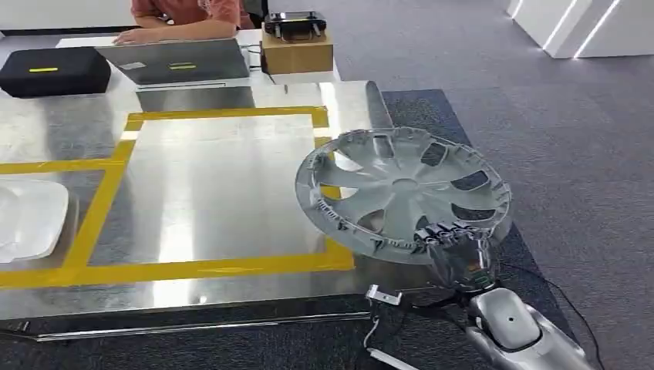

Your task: Take the parts from the cabinet and place them on the table.

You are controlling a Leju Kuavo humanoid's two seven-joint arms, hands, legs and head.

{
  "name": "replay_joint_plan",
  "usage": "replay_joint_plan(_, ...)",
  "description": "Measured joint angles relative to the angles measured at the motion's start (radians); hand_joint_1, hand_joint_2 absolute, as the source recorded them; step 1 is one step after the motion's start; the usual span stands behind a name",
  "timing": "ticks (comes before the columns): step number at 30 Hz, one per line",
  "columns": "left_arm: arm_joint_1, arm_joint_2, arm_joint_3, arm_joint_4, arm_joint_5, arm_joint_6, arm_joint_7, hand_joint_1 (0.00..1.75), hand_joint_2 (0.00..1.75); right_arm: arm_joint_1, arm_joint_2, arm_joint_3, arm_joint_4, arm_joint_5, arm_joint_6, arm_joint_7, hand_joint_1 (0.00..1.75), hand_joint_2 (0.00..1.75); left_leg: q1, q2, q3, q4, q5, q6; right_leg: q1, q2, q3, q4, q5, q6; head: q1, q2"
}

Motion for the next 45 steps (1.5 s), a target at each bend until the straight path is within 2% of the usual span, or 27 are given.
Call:
replay_joint_plan(6, -0.006, 0.003, 0.000, 0.000, -0.015, -0.010, 0.005, 0.00, 1.75, -0.096, -0.033, 0.130, 0.049, -0.001, 0.000, 0.079, 1.75, 1.75, 0.000, 0.000, -0.001, 0.000, 0.000, 0.000, 0.000, 0.001, -0.001, 0.000, 0.001, 0.000, 0.000, 0.000)
replay_joint_plan(16, -0.012, 0.004, 0.000, 0.000, -0.035, -0.014, 0.017, 0.00, 1.75, -0.193, -0.042, 0.276, 0.095, -0.002, 0.000, 0.121, 1.75, 1.75, 0.000, 0.000, -0.001, 0.000, 0.000, 0.000, 0.000, 0.001, -0.001, 0.000, 0.001, 0.000, 0.000, 0.000)
replay_joint_plan(19, -0.018, 0.004, 0.000, 0.000, -0.051, -0.021, 0.021, 0.00, 1.75, -0.228, -0.040, 0.330, 0.106, -0.002, 0.000, 0.101, 1.75, 1.75, 0.000, 0.000, -0.001, 0.000, 0.000, 0.000, 0.000, 0.000, -0.001, 0.000, 0.001, 0.000, 0.000, 0.000)
replay_joint_plan(22, -0.023, 0.005, 0.000, 0.000, -0.066, -0.029, 0.023, 0.00, 1.75, -0.253, -0.023, 0.374, 0.114, -0.001, 0.000, 0.054, 1.75, 1.75, 0.000, 0.000, -0.001, 0.000, 0.000, 0.000, 0.000, 0.001, -0.001, 0.000, 0.001, 0.000, 0.000, 0.000)
replay_joint_plan(31, -0.032, 0.005, 0.000, 0.000, -0.099, -0.032, 0.030, 0.00, 1.75, -0.307, 0.037, 0.457, 0.145, -0.062, 0.000, -0.076, 1.75, 1.75, 0.000, 0.000, -0.001, 0.000, 0.001, -0.001, 0.000, 0.000, -0.001, 0.001, 0.001, 0.000, 0.000, 0.000)
replay_joint_plan(37, -0.032, 0.006, 0.000, 0.000, -0.106, -0.032, 0.034, 0.00, 1.75, -0.339, 0.068, 0.482, 0.172, -0.072, 0.000, -0.094, 1.75, 1.75, 0.000, 0.000, -0.001, 0.001, 0.001, -0.001, 0.000, 0.000, -0.001, 0.001, 0.002, 0.000, 0.000, 0.000)
replay_joint_plan(45, -0.031, 0.007, 0.000, 0.000, -0.113, -0.031, 0.031, 0.00, 1.75, -0.364, 0.082, 0.502, 0.211, -0.074, 0.000, -0.092, 1.75, 1.75, 0.000, 0.000, -0.002, 0.002, 0.001, 0.000, 0.000, 0.000, -0.001, 0.001, 0.002, 0.000, 0.000, 0.000)
